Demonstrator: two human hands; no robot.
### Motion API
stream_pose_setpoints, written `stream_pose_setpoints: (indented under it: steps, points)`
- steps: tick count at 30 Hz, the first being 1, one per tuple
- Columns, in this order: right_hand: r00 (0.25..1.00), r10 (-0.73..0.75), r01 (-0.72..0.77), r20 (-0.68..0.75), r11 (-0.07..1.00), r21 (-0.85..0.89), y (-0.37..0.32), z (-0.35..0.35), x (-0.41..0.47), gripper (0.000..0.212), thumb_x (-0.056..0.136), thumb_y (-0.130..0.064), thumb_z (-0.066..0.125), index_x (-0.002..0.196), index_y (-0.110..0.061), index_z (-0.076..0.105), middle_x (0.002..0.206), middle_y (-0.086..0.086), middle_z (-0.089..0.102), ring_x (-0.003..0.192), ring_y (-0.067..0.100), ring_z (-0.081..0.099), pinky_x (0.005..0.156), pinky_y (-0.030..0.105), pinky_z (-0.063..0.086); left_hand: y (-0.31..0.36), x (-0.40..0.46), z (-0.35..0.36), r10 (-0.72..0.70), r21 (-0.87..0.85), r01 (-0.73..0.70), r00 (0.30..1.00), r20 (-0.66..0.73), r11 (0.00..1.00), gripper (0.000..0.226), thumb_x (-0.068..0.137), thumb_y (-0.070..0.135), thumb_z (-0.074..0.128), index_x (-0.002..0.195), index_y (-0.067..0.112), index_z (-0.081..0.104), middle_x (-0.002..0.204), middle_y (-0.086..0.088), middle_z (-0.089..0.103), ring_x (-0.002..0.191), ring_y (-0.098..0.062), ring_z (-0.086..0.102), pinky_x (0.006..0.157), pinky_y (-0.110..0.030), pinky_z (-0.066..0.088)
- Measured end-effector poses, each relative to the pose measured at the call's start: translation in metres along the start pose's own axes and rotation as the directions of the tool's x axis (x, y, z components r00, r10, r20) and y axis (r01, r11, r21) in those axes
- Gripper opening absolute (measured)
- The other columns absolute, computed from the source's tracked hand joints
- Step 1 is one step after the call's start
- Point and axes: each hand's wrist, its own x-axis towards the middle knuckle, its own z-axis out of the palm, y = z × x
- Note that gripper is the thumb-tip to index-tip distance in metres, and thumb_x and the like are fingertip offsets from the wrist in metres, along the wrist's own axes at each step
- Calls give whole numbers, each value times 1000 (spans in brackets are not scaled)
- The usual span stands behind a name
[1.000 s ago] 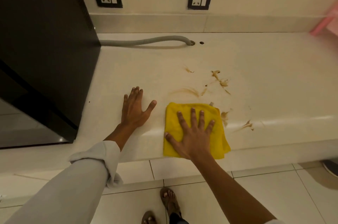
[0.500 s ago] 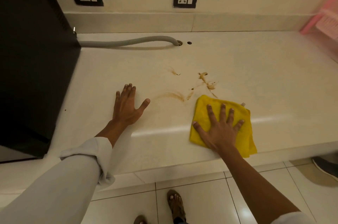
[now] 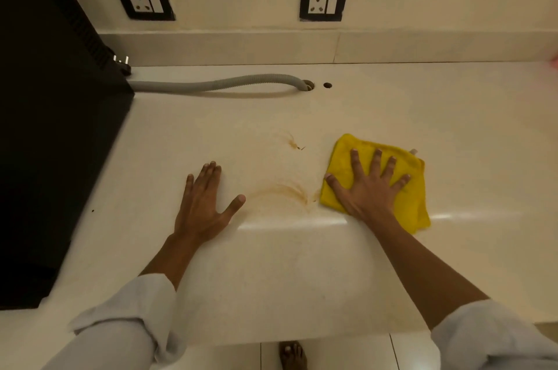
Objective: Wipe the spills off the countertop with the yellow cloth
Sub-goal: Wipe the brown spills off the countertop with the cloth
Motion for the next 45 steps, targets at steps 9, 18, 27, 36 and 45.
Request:
stream_pose_setpoints:
  steps: [9, 18, 27, 36, 45]
  points:
    - [988, -151, 151, 36, 988, 23, -90, 9, 56, 98, 73, -92, 10, 155, -38, 5, 165, 17, -1, 149, 46, -10, 109, 76, -10, -1, 1, -1, 28, -69, -30, 999, -29, 997, 103, 76, 84, 15, 152, 16, 7, 163, 2, 5, 149, -5, -2, 123, -35, -3]
    - [934, -352, 351, 55, 936, 33, -168, 23, 10, 99, 71, -93, 10, 154, -39, 4, 166, 14, -6, 149, 45, -14, 109, 74, -12, 0, 1, -8, 52, -174, -64, 996, -73, 983, 105, 76, 84, 14, 152, 12, 12, 162, -3, 11, 150, -12, 6, 124, -40, 4]
    - [883, -470, 469, -6, 881, 61, -181, 33, -83, 89, 74, -82, 19, 153, -42, 13, 166, 14, 6, 150, 45, -7, 111, 74, -6, -3, -1, -12, 41, -313, -70, 994, -98, 947, 106, 74, 85, 17, 151, 11, 19, 160, -6, 20, 149, -16, 14, 123, -42, 9]
    - [946, -324, 324, -10, 946, 21, -96, 19, -92, 88, 78, -89, 15, 153, -45, 7, 166, 8, 5, 151, 40, -8, 113, 72, -9, -5, -7, -10, 69, -212, -81, 996, -62, 974, 105, 75, 85, 15, 152, 13, 14, 162, -3, 14, 149, -12, 9, 123, -39, 4]
    - [976, -216, 216, -7, 976, 24, -61, 10, -9, 80, 83, -82, 14, 153, -43, 8, 166, 11, 6, 151, 42, -3, 112, 74, -9, 1, -8, -10, 75, -161, -83, 996, -56, 983, 102, 77, 83, 17, 152, 15, 8, 163, -1, 6, 150, -9, 1, 124, -39, 1]
